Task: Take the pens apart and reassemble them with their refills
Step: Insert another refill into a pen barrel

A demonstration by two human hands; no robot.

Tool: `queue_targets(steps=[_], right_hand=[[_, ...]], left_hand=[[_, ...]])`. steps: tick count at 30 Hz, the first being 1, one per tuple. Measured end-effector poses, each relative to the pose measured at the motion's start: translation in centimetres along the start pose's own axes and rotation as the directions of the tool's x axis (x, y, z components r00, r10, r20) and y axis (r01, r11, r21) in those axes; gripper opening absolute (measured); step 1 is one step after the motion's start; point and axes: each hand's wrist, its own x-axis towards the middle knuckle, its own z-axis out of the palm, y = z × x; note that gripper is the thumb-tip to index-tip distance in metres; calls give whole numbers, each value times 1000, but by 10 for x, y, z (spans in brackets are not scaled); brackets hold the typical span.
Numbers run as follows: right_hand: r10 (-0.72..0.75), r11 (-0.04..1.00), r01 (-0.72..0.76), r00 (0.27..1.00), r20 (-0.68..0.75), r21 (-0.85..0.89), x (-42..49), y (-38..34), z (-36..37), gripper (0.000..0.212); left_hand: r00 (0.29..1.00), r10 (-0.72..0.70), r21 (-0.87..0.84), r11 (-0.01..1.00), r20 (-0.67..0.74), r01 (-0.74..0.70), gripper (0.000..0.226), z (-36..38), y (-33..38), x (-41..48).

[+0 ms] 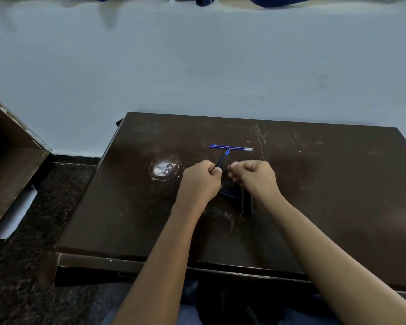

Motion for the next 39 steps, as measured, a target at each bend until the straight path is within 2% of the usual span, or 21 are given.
queue_targets(steps=[2, 3, 9, 12, 14, 18, 21, 23, 25, 28, 30, 31, 34, 39], right_hand=[[118, 938, -139, 989, 86, 317, -5, -11, 1, 25], [149, 907, -183, 982, 118, 379, -6, -14, 2, 26], [260, 860, -282, 959, 111, 424, -9, -15, 1, 16], [283, 839, -306, 952, 120, 451, -7, -14, 4, 9], [267, 825, -299, 954, 134, 480, -7, -13, 6, 4], [149, 787, -265, 958, 246, 557, -8, -18, 3, 25], [109, 726, -307, 935, 337, 615, -8, -22, -2, 23], [91, 767, -296, 928, 360, 569, -8, -22, -3, 12], [73, 804, -267, 931, 358, 531, -10, -22, -3, 15], [113, 724, -306, 936, 332, 618, -9, -21, -2, 7], [140, 665, -361, 920, 366, 653, -7, -22, -2, 24], [151, 658, -379, 913, 379, 651, -6, -23, -2, 26], [193, 688, -401, 904, 381, 604, -6, -22, -1, 8], [192, 673, -384, 916, 352, 632, -4, -20, -1, 4]], left_hand=[[1000, 25, 9, 1000, 16, -25, 21, 1, 0, 0], [999, 36, 6, 999, 31, -36, 21, 1, 1, -1], [989, 3, -15, 1000, 145, -1, 24, 1, 7, -2], [988, -14, -21, 1000, 156, 17, 23, -1, 10, -4], [987, -23, -7, 1000, 162, 24, 24, -3, 14, -4], [986, -42, -137, 989, 161, 65, 39, -3, 12, 0], [989, -21, -181, 982, 146, 47, 41, 0, 12, 0], [989, -9, -169, 985, 150, 34, 40, 1, 14, 0], [986, -14, -159, 986, 167, 40, 37, 1, 14, 1], [986, -15, -153, 987, 166, 41, 35, 2, 10, 3], [987, -24, -150, 988, 156, 48, 35, 3, 9, 4], [987, -31, -149, 987, 156, 55, 34, 3, 9, 4], [986, -43, -153, 986, 159, 67, 31, 3, 9, 6], [987, -39, -148, 987, 154, 62, 30, 3, 7, 6]])
